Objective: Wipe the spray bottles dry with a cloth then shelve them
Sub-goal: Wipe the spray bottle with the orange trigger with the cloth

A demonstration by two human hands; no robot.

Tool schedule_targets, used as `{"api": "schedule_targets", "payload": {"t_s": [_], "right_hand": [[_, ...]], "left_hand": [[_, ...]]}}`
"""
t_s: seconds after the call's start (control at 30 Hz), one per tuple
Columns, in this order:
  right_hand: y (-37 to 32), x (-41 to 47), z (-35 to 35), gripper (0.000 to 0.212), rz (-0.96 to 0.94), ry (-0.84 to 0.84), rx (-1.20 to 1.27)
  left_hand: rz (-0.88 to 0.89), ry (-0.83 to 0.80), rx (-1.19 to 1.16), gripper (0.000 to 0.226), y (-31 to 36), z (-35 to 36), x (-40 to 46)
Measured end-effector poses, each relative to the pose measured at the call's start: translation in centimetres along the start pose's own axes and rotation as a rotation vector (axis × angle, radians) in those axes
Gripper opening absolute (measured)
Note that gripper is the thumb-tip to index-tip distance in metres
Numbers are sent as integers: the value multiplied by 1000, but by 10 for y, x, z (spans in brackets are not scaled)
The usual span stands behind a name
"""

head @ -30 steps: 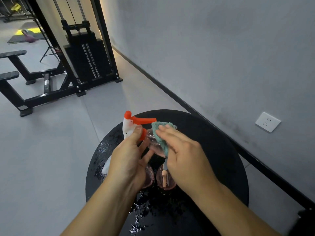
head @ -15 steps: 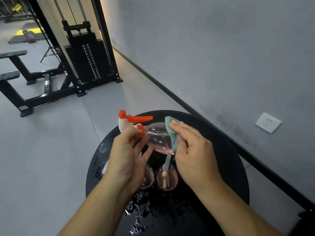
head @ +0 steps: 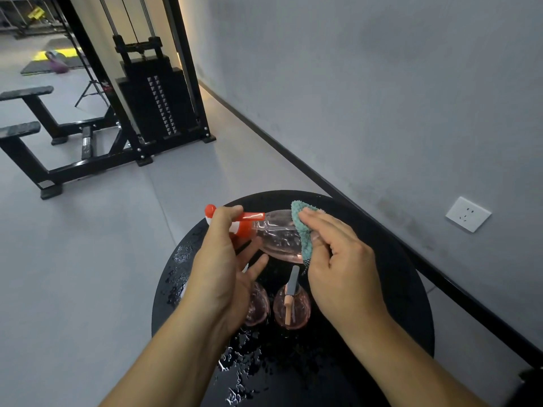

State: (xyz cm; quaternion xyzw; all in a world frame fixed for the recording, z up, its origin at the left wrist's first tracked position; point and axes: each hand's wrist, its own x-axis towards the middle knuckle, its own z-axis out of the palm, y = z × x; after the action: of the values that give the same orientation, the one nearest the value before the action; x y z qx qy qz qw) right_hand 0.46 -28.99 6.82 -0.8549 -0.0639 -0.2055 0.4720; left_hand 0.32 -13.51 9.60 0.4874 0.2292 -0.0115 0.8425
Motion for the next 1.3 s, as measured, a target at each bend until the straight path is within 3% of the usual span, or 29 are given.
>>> {"api": "schedule_targets", "payload": {"t_s": [0.17,0.57,0.73,1.1,1.3], "right_hand": [[-1,-1,-1,43,-25,4,-30],[-4,2,-6,48,-94,-69,-120],[-9,0,-2,55,-177,-209,-210],[-10,4,-7,57,-179,-304,-246],[-6,10,-15,57,-64,-213,-155]], "left_hand": [[11,-66,-110,25,2,1,-1],[9,-202,-219,20,3,-4,-1],[-6,-235,-138,8,-7,1,-4],[-6,-206,-90,8,-13,5,-3],[72,-203,-57,20,-13,5,-1]]}}
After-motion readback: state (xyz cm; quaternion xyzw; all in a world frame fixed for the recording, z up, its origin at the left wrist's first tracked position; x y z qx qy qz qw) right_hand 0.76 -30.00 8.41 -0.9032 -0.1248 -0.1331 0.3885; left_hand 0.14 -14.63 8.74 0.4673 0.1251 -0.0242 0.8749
